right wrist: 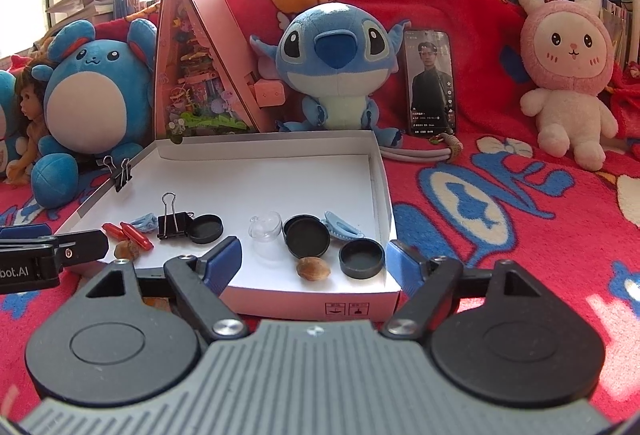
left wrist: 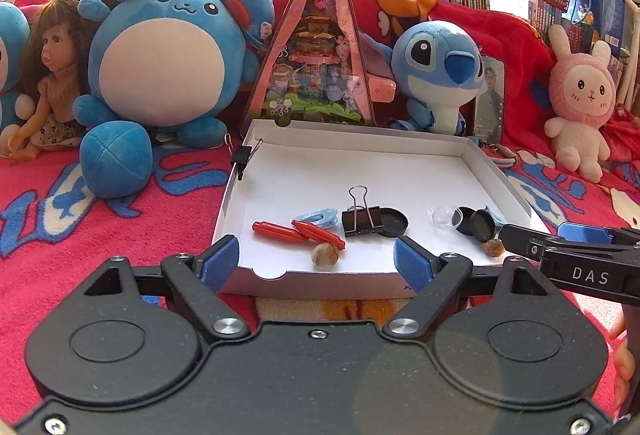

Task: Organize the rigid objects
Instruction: 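Withdraw both open tools back from the box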

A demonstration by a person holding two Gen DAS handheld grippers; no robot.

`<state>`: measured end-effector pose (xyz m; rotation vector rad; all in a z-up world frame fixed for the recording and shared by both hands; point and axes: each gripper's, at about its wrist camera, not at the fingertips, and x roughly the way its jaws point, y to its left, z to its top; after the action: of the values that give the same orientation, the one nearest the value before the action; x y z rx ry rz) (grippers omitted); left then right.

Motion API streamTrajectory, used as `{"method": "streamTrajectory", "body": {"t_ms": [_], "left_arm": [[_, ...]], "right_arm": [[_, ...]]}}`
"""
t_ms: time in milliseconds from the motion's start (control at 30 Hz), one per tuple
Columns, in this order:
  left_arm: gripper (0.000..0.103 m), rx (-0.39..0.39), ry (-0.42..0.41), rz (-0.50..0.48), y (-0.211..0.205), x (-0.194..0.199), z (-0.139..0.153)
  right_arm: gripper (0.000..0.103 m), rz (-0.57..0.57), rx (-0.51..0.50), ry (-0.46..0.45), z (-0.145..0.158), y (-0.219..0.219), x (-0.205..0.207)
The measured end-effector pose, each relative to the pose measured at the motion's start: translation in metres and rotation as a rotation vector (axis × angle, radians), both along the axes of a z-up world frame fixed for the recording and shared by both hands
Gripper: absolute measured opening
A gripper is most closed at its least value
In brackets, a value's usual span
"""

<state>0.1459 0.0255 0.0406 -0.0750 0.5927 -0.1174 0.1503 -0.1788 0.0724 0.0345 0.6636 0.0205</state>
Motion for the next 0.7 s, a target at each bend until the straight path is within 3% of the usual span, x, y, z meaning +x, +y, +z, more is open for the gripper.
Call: {"method": "streamTrajectory", "body": {"t_ms": [700], "left_arm": [[0.085,0.038,0.009,-0.004,0.003,-0.035,-0.014]], "right_arm": [[0.094,0.005,-0.007,0.014,-0.006,-0.004,-0.039]]}}
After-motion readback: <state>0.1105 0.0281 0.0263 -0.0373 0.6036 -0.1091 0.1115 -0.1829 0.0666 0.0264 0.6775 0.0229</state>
